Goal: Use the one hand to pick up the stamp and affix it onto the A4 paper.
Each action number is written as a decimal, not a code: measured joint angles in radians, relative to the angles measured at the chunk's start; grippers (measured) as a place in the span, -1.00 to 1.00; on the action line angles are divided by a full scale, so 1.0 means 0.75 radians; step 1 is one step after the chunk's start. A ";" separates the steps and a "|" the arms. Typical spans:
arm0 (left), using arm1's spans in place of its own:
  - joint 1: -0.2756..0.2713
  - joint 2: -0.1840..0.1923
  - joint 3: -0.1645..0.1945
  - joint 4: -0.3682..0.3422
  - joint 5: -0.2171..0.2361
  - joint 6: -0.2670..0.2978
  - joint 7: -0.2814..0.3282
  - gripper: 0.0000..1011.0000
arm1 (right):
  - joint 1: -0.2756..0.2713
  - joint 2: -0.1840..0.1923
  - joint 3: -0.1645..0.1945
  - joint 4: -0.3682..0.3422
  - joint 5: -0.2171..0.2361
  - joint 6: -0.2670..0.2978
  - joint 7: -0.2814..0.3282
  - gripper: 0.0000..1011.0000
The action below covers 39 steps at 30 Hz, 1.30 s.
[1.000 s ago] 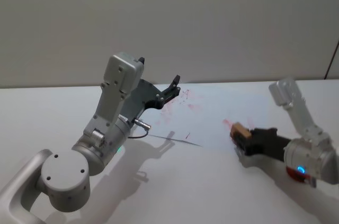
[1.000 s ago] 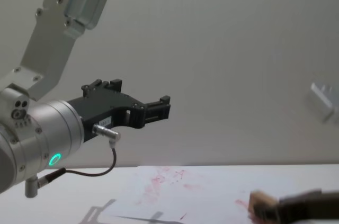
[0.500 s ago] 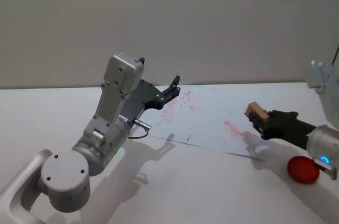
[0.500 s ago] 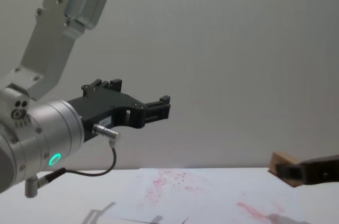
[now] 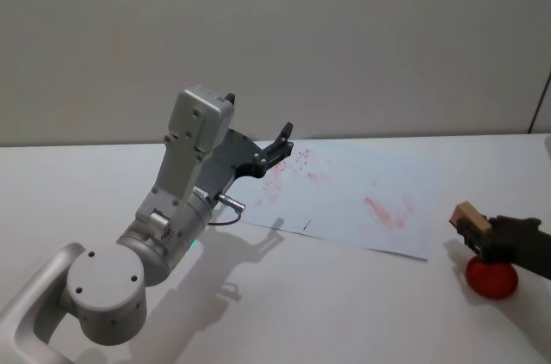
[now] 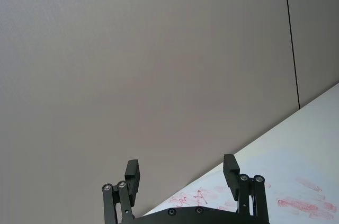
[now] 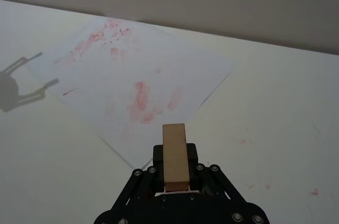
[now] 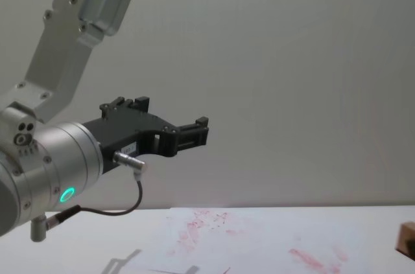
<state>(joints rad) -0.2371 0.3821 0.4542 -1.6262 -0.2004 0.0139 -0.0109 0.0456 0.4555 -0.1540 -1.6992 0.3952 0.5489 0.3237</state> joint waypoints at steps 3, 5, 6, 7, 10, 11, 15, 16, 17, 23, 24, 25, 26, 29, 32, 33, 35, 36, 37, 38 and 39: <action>0.000 0.000 0.000 0.000 0.000 0.000 0.000 0.98 | -0.025 0.023 0.010 -0.014 0.004 0.008 0.002 -0.56; 0.000 0.000 0.000 0.000 0.000 0.000 0.000 0.98 | -0.036 0.036 0.015 -0.020 0.004 0.012 0.007 -0.56; 0.000 0.000 0.000 0.000 0.000 0.000 0.000 0.98 | -0.040 0.040 0.016 -0.022 0.004 0.014 0.009 -0.56; 0.000 0.000 0.000 0.000 0.000 0.000 0.000 0.98 | -0.048 0.049 0.019 -0.026 0.004 0.017 0.013 -0.56; 0.000 0.000 0.000 0.000 0.000 0.000 0.000 0.98 | -0.060 0.064 0.023 -0.031 0.001 0.023 0.023 -0.56; 0.000 0.000 0.000 0.000 0.000 0.000 0.000 0.98 | -0.062 0.067 0.024 -0.031 0.000 0.025 0.025 -0.56; 0.000 0.000 0.000 0.000 0.000 0.000 0.000 0.98 | -0.070 0.080 0.027 -0.034 -0.006 0.031 0.035 -0.56; 0.000 0.000 0.000 0.000 0.000 0.000 0.000 0.98 | -0.072 0.083 0.027 -0.035 -0.007 0.033 0.036 -0.56; 0.000 0.000 0.000 0.000 0.000 0.000 0.000 0.98 | -0.076 0.091 0.028 -0.036 -0.010 0.039 0.041 -0.56; 0.000 0.000 0.000 0.000 0.000 0.000 0.000 0.98 | -0.088 0.106 0.033 -0.044 -0.013 0.055 0.050 -0.56; 0.000 0.000 0.000 0.000 0.000 0.000 0.000 0.98 | -0.092 0.112 0.034 -0.047 -0.014 0.059 0.051 -0.56; 0.000 0.000 0.000 0.000 0.000 0.000 0.000 0.98 | -0.092 0.112 0.034 -0.047 -0.014 0.059 0.051 -0.56; 0.000 0.000 0.000 0.000 0.000 0.000 0.000 0.98 | -0.096 0.116 0.035 -0.049 -0.015 0.062 0.053 -0.56; 0.000 0.000 0.000 0.000 0.000 0.000 0.000 0.98 | -0.101 0.122 0.037 -0.053 -0.016 0.067 0.055 -0.56; 0.000 0.000 0.000 0.000 0.000 0.000 0.000 0.98 | -0.107 0.130 0.038 -0.057 -0.017 0.073 0.057 -0.56; 0.000 0.000 0.000 0.000 0.000 0.000 0.000 0.98 | -0.107 0.130 0.038 -0.057 -0.017 0.073 0.057 -0.56; 0.000 0.000 0.000 0.000 0.000 0.000 0.000 0.98 | -0.110 0.133 0.039 -0.059 -0.018 0.076 0.059 -0.56; 0.000 0.000 0.000 0.000 0.000 0.000 0.000 0.98 | -0.112 0.135 0.039 -0.061 -0.019 0.078 0.059 -0.56; 0.000 0.000 0.000 0.000 0.000 0.000 0.000 0.98 | -0.112 0.136 0.040 -0.061 -0.019 0.078 0.060 -0.54; 0.000 0.000 0.000 0.000 0.000 0.000 0.000 0.98 | -0.114 0.138 0.040 -0.062 -0.019 0.080 0.060 -0.51; 0.000 0.000 0.000 0.000 0.000 0.000 0.000 0.98 | -0.115 0.139 0.040 -0.062 -0.019 0.080 0.060 -0.51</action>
<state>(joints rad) -0.2372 0.3821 0.4542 -1.6262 -0.2004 0.0139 -0.0109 -0.0403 0.5596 -0.1237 -1.7460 0.3808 0.6090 0.3690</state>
